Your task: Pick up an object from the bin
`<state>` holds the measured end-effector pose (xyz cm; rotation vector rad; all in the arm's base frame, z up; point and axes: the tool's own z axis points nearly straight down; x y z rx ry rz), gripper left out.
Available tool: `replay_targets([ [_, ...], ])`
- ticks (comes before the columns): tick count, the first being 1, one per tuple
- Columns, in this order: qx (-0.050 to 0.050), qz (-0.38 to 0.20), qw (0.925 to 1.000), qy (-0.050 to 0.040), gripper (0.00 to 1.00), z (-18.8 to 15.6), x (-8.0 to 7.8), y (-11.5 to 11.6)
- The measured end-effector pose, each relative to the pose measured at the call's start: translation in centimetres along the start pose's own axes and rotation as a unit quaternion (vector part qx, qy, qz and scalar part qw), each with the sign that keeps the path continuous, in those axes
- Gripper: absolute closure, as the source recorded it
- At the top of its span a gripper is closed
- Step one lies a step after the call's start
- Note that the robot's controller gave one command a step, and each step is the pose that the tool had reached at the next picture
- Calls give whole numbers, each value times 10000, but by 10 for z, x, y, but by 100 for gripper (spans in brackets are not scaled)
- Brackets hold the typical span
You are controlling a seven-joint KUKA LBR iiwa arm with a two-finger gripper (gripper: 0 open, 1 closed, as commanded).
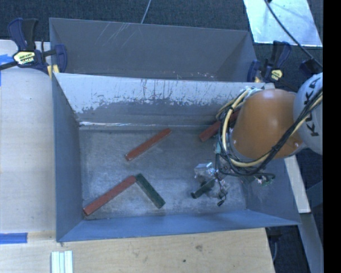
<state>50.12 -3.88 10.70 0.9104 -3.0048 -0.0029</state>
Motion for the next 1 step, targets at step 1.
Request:
replay_targets([
  [1,10,5,10000,-11,100,-17,0,0],
])
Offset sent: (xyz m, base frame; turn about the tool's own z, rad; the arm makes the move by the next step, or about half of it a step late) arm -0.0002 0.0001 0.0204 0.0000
